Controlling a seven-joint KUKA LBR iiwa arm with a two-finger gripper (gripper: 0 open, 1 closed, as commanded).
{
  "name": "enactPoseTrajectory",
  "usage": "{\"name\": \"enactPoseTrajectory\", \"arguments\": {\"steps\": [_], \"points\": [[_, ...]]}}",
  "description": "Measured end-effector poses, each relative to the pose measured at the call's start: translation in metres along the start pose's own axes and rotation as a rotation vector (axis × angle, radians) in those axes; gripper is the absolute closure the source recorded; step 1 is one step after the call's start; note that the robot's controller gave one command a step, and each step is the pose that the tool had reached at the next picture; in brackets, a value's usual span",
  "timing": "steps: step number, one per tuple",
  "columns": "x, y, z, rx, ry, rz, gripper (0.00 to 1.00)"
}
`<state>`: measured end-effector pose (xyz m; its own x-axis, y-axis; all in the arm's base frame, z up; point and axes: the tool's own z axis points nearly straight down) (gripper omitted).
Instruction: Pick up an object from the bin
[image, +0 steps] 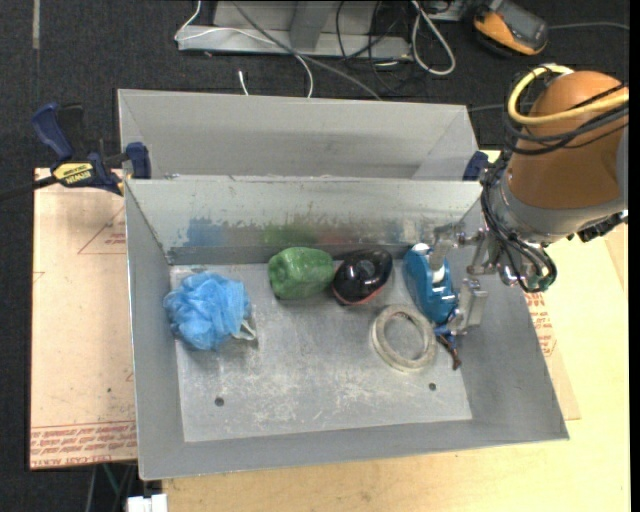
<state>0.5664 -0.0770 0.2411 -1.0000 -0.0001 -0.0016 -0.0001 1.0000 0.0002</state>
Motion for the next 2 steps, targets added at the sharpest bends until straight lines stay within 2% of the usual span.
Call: {"name": "enactPoseTrajectory", "arguments": {"steps": [1,2], "points": [[0.020,0.028,0.137,-0.001,-0.003,0.026,0.00],[0.028,0.040,0.092,0.002,-0.011,-0.049,0.00]]}}
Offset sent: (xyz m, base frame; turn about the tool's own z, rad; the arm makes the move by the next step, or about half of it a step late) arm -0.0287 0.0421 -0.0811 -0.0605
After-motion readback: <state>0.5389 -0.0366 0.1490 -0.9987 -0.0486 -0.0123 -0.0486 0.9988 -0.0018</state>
